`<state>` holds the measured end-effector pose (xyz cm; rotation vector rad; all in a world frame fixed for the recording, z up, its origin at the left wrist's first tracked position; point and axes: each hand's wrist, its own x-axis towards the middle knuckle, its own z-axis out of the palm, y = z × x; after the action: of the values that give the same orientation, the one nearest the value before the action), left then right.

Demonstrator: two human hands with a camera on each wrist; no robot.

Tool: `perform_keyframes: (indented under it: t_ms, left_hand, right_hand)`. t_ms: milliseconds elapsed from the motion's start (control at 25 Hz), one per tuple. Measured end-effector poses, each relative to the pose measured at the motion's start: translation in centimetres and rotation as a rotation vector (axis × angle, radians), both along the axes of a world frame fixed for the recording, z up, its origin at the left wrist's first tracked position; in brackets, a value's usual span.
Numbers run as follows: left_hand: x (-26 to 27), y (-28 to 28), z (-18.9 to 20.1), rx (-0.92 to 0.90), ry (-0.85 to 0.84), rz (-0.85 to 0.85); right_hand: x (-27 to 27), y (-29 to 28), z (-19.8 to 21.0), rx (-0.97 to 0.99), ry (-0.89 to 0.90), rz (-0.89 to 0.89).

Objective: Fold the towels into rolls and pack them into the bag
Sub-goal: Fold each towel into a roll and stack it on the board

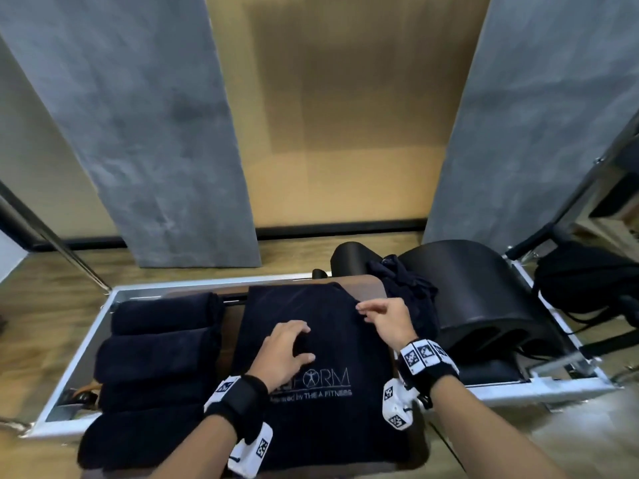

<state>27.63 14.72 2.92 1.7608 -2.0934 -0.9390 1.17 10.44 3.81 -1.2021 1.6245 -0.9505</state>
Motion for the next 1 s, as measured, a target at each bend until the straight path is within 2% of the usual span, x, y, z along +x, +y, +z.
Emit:
perform_keyframes:
  t_ms: [160,280,360,440,520,600,680,840,1000]
  left_hand:
    - [-2.0,-3.9,0.4,0.187,-0.297,-0.163]
    - [-2.6,-5.2,0.3,0.342,-0.361,-0.22]
    - [-2.9,-5.4,0.2,0.372,-0.375,-0.231]
    - [-2.9,-5.2,0.2,0.376,-0.376,-0.231]
    - [-2.8,-5.1,0.2,0.377,-0.375,-0.226]
    - [-2.8,-4.9,0.2,0.378,-0.378,-0.231]
    - [-2.9,-4.8,0.3,0.383,-0.385,-0.235]
    - [-3.2,-4.7,0.3,0.392,-0.391,-0.249]
    - [-3.1,-4.7,0.7,0.396,-0.395,-0.252]
  right_hand:
    - [0.4,-2.4,-1.0,-0.033,0.197,0.063]
    - [-0.3,-3.3,-2.0,-0.071,0.358,0.169]
    - [-0.8,-3.6,-2.8,-0.118,0.48,0.246]
    - [-1.2,-4.0,-3.3,-0.157,0.566,0.24]
    - [-2.0,-5.0,-3.3,-0.155,0.547,0.124]
    - [-3.3,-6.0,-2.8,-0.061,0.462,-0.074]
    - [-4.2,-6.5,-2.5,0.05,0.447,-0.172]
    - [-3.5,-7.2,-1.8,0.162,0.284,-0.045]
    - [-2.6,-8.1,-1.8,0.339,0.196,0.099]
